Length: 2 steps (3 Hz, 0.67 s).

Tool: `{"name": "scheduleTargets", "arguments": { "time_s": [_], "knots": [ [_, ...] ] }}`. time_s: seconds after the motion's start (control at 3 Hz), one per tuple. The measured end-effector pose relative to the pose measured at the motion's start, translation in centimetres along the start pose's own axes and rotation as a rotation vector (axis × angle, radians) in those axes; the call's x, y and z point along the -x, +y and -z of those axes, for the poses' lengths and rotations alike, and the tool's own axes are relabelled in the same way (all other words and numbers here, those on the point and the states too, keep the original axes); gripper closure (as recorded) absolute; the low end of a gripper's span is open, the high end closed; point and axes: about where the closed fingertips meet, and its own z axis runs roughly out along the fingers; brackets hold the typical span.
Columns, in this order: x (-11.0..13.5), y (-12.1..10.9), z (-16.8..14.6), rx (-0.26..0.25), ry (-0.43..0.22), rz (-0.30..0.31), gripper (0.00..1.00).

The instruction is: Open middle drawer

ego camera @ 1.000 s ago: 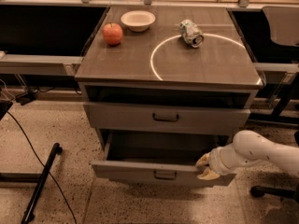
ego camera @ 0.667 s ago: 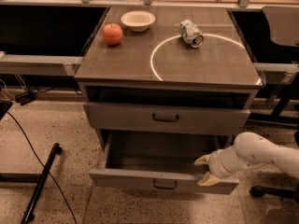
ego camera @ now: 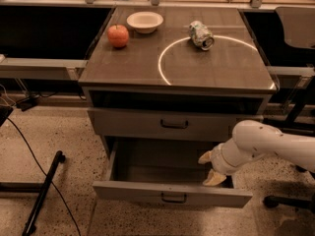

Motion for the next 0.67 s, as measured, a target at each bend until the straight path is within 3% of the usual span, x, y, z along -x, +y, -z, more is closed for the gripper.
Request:
{"name": "scheduleTargets", "arguments": {
  "time_s": [0.33, 0.67],
  "knots": [
    [-0.3, -3.1, -1.7, 0.044, 0.011, -0.03, 0.71],
    [-1.7, -4.8, -5.1, 0.055, -0.052, -0.091, 0.94]
  ]
}}
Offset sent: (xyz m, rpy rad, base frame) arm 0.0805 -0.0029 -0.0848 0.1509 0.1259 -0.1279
